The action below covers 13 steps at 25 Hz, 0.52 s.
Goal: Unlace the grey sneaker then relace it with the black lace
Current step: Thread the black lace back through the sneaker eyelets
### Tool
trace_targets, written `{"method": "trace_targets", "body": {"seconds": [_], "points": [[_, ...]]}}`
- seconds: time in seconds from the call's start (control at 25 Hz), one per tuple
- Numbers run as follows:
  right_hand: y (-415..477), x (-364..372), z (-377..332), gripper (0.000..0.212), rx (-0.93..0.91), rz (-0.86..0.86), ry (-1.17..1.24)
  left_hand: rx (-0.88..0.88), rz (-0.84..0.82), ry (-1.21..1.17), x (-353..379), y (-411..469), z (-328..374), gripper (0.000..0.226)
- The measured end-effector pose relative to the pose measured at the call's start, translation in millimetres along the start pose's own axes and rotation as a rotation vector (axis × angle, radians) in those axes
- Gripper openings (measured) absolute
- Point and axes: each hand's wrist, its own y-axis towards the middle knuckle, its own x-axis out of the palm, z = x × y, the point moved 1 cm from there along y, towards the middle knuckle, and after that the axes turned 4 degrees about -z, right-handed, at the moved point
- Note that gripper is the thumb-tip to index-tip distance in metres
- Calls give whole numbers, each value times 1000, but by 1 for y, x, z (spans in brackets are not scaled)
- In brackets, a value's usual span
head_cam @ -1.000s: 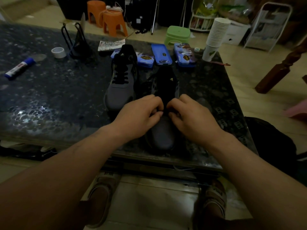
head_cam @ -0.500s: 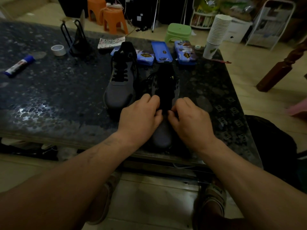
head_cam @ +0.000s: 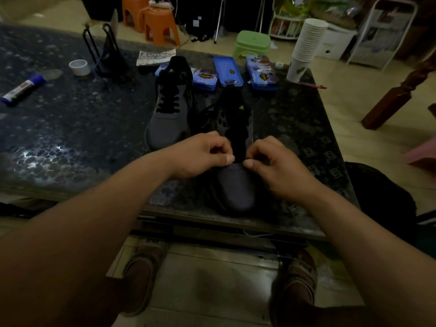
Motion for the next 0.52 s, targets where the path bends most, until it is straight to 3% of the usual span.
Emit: {"method": "trace_targets", "body": {"seconds": [0.12,0.2,0.4,0.52], "points": [[3,-11,-1,5,56,-220,85,12,-86,101,-2,3,3,11],[6,-14,-2,6,63,-274,92,37,-76,122,-1,3,3,5],[10,-23,-2,14,87,-268,164,-1,-62,16,-3,1,2,8],[9,-22,-1,18,125,-198,181,2,-21,95,-4,1,2,13]]}}
